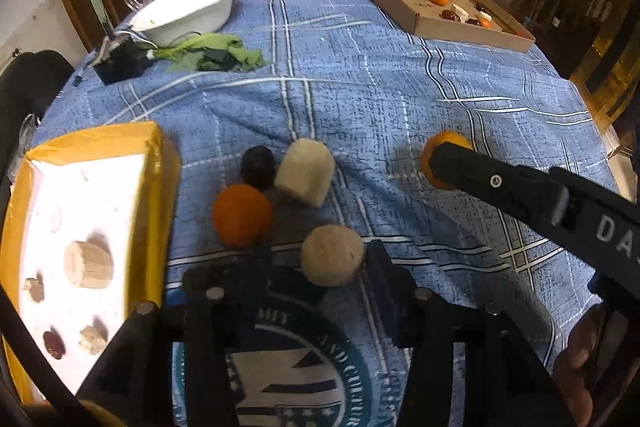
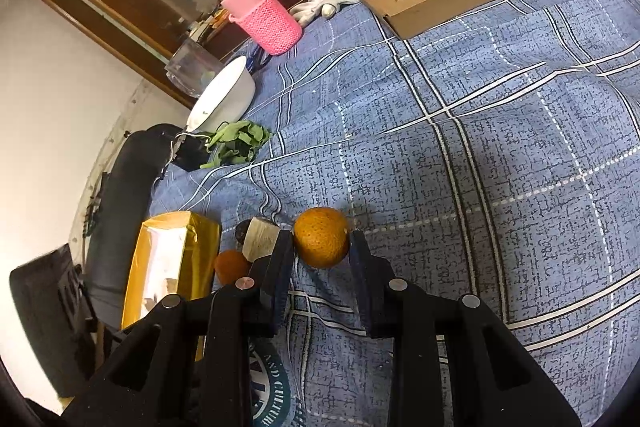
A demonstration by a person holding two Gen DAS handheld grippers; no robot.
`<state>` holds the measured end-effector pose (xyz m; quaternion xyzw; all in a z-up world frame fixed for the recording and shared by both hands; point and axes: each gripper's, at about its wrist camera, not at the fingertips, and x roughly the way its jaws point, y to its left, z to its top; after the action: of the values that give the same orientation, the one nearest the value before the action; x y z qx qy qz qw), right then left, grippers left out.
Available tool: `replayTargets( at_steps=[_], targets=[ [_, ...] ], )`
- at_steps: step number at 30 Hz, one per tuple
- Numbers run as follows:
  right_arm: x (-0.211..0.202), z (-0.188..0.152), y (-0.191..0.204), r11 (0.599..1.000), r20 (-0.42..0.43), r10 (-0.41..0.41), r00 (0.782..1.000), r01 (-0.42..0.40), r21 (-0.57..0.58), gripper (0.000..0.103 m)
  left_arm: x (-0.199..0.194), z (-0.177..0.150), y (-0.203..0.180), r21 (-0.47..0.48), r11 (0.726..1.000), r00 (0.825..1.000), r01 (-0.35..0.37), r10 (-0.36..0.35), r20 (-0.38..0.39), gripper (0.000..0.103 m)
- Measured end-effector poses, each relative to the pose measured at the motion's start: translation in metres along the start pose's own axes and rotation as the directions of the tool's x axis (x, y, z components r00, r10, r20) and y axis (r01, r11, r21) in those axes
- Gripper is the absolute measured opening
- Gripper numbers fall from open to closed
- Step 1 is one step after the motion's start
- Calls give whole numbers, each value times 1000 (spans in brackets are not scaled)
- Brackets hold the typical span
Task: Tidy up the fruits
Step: 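Grasp the round beige piece with the left gripper while the right gripper holds the tangerine, then carry the beige piece and tangerine into the tray and open both grippers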
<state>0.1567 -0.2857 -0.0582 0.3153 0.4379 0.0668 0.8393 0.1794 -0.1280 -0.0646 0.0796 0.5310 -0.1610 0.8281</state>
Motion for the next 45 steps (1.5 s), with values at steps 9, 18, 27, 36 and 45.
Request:
replayTargets(
  at_steps=[9, 18, 27, 36, 45],
  targets=[
    [-1, 0, 6, 1000, -3, 13, 1000, -13, -18, 27, -21, -18, 2, -7, 999, 999, 46, -46, -1, 36],
    [6, -10, 30, 994, -24, 51, 998, -53, -92, 27, -67, -37, 25, -71, 992, 993, 105, -101, 55, 36],
    [14, -20, 47, 987, -36, 46, 998, -51, -150, 27, -91, -46, 45, -92, 990, 992, 103, -95, 89, 36],
    [3, -48, 82, 982, -86, 28, 996, -44, -185, 27, -114, -60, 79, -142, 984, 988, 105, -87, 129, 36],
    [-4, -72, 125, 970, -104, 30, 994, -55, -239, 27, -141, -70, 115, -196, 976, 980, 96, -58, 189, 36]
  ],
)
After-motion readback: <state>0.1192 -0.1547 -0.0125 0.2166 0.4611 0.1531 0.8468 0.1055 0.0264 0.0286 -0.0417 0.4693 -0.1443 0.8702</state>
